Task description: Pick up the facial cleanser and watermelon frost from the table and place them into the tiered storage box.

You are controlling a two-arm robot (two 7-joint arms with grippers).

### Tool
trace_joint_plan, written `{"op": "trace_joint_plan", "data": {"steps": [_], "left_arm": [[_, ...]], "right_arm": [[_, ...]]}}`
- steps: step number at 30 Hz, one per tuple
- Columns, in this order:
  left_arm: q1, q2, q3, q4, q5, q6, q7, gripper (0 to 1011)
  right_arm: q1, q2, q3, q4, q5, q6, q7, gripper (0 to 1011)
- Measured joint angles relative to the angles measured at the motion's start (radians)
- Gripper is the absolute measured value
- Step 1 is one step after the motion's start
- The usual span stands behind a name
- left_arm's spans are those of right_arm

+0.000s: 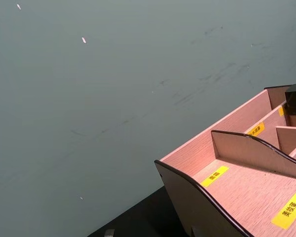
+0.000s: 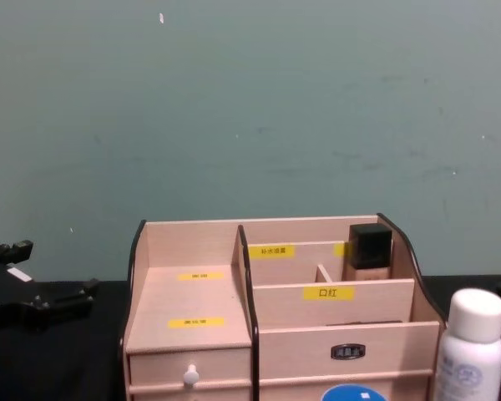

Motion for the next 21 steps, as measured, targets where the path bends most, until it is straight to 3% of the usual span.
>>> {"op": "trace_joint_plan", "data": {"steps": [21], "left_arm": [[0.000,0.000,0.000,0.000,0.000,0.000,0.000,1010]], "right_arm": [[0.000,0.000,0.000,0.000,0.000,0.000,0.000,1003]]}}
